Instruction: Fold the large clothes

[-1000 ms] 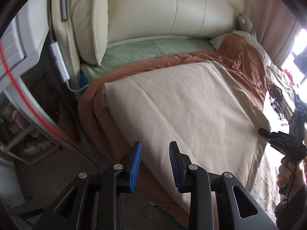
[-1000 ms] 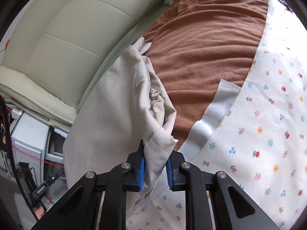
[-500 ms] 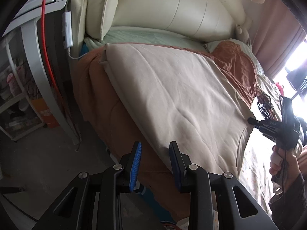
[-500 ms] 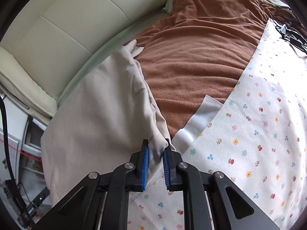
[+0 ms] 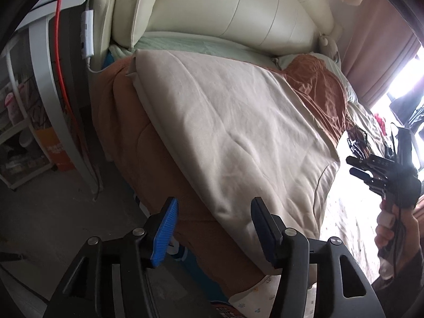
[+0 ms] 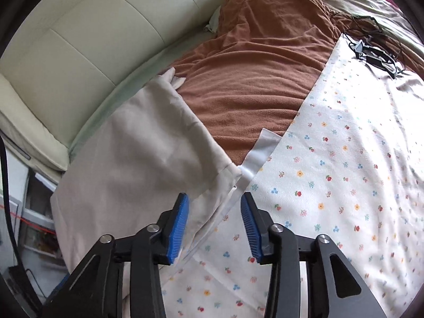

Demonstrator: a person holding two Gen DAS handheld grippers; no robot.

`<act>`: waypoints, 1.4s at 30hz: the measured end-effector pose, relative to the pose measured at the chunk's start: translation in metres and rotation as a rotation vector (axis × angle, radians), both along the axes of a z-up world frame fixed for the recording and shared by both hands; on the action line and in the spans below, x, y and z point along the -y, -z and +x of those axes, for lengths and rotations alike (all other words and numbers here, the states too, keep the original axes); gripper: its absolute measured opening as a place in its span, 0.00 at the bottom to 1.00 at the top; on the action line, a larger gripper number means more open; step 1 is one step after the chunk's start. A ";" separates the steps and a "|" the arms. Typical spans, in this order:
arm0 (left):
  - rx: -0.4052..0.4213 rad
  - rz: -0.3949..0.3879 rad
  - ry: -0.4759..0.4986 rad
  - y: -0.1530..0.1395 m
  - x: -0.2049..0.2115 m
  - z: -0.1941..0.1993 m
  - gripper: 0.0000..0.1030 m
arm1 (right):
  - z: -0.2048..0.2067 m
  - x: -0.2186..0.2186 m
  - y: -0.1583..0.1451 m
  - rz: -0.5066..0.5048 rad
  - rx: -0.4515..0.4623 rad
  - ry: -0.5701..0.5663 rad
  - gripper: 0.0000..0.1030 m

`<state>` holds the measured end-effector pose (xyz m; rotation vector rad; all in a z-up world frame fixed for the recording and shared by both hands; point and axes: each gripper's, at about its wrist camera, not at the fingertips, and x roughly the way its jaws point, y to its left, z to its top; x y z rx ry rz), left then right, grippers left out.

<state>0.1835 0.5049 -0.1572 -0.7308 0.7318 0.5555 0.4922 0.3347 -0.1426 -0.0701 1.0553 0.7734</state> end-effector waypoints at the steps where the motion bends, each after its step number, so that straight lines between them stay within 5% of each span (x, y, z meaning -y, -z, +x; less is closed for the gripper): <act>1: 0.000 0.003 0.004 -0.001 0.001 0.001 0.57 | -0.009 0.001 -0.003 0.000 0.019 -0.013 0.49; 7: -0.008 -0.017 0.017 0.003 0.008 0.006 0.57 | -0.069 0.001 -0.014 0.030 0.093 -0.154 0.49; 14: -0.034 -0.017 0.025 0.015 0.026 -0.001 0.60 | -0.122 -0.020 0.011 -0.018 0.061 -0.332 0.49; 21: -0.069 -0.027 0.036 0.020 0.036 -0.017 0.66 | -0.136 -0.005 0.050 -0.058 -0.097 -0.314 0.49; 28: -0.105 0.013 0.085 0.007 0.056 -0.024 0.66 | -0.139 0.039 0.019 -0.033 -0.047 -0.297 0.49; 33: -0.060 0.028 0.028 -0.020 0.063 -0.039 0.66 | -0.138 0.088 -0.010 0.010 0.004 -0.238 0.49; 42: -0.004 0.093 0.029 -0.065 0.106 -0.046 0.67 | -0.150 0.178 -0.053 0.077 0.089 -0.187 0.69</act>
